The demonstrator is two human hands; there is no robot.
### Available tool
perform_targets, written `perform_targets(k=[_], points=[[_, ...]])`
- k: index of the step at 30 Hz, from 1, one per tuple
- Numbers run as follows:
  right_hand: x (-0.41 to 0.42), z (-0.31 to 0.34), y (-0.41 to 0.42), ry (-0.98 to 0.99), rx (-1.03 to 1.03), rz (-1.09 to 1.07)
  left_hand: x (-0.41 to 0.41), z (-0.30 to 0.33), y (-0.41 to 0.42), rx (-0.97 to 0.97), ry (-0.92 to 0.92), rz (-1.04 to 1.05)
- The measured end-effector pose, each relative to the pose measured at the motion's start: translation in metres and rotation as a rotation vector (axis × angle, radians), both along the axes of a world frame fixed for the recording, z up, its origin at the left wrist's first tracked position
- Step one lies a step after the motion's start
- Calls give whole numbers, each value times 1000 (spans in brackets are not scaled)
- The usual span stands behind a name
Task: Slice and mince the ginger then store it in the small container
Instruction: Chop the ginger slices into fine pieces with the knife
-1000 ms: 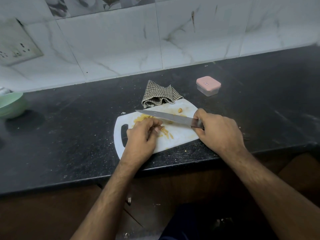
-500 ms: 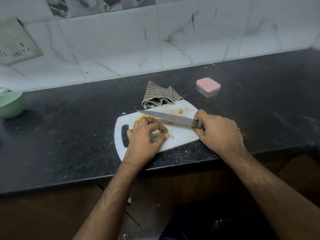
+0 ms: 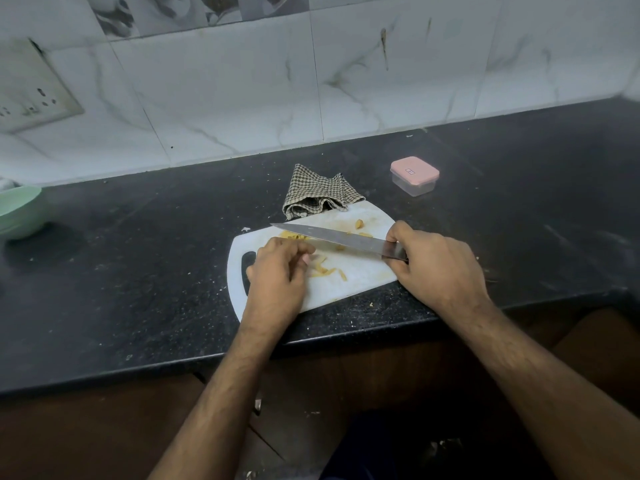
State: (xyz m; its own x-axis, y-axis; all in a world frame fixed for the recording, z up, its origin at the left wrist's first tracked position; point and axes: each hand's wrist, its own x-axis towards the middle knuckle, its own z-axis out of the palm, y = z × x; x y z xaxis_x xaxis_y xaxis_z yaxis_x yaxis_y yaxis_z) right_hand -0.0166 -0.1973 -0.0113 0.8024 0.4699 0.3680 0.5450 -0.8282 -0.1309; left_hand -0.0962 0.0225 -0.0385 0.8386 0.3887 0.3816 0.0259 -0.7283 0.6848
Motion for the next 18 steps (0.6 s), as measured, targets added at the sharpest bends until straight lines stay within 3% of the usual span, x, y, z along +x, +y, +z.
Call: perform_targets(k=[5, 18], points=[[0, 1, 0, 7, -2, 4, 3, 2, -4, 136, 156, 21], [1, 1, 1, 9, 3, 5, -1, -1, 0, 28, 31, -77]])
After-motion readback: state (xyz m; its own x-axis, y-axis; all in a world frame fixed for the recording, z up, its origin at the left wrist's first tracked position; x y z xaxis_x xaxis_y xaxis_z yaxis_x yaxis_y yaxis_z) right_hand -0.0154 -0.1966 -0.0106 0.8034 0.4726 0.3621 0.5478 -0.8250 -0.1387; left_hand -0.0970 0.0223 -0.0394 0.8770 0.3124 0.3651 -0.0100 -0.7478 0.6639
